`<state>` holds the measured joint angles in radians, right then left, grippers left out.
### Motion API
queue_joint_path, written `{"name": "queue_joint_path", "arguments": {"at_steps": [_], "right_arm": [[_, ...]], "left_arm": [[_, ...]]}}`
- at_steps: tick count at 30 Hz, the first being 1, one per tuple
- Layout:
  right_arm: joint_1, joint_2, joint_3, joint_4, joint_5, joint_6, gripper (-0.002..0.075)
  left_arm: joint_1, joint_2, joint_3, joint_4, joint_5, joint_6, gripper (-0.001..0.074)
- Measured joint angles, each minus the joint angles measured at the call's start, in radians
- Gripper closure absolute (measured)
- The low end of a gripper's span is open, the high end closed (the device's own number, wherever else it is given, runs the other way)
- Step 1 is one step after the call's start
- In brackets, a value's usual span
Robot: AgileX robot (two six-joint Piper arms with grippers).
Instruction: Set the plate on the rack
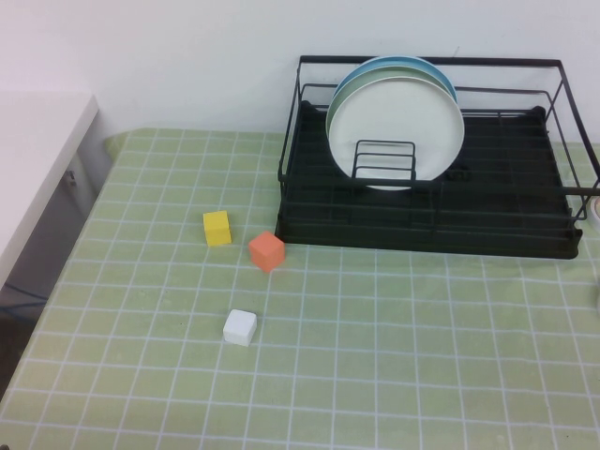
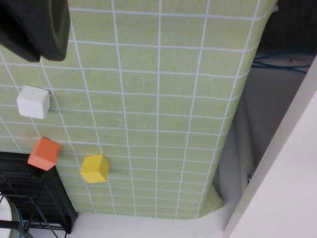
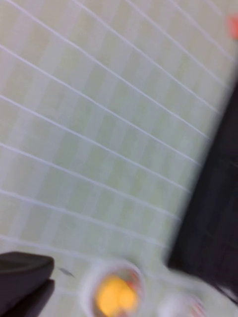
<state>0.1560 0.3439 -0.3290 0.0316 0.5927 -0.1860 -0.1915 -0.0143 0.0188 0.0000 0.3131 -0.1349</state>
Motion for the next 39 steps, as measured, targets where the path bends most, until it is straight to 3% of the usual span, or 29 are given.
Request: {"name": "queue_joint_path", "arguments": {"at_steps": [6, 12, 17, 39], "right_arm": [[-0.141, -0.163, 0.155, 0.013, -0.244, 0.0, 0.0726], [-0.213, -0.317, 0.28, 0.024, -0.292, 0.0, 0.0726], [-0.231, -0.356, 0.353, 0.025, -0.289, 0.0, 0.0726], [-0.231, -0.356, 0.349, 0.026, -0.242, 0.0, 0.0726]], "left_arm": [[0.0, 0.0, 0.0, 0.0, 0.0, 0.0, 0.0736], [0.0, 0.0, 0.0, 0.0, 0.0, 0.0, 0.0736], [0.0, 0.0, 0.0, 0.0, 0.0, 0.0, 0.0736], [0.0, 0.0, 0.0, 0.0, 0.001, 0.0, 0.0736]]}}
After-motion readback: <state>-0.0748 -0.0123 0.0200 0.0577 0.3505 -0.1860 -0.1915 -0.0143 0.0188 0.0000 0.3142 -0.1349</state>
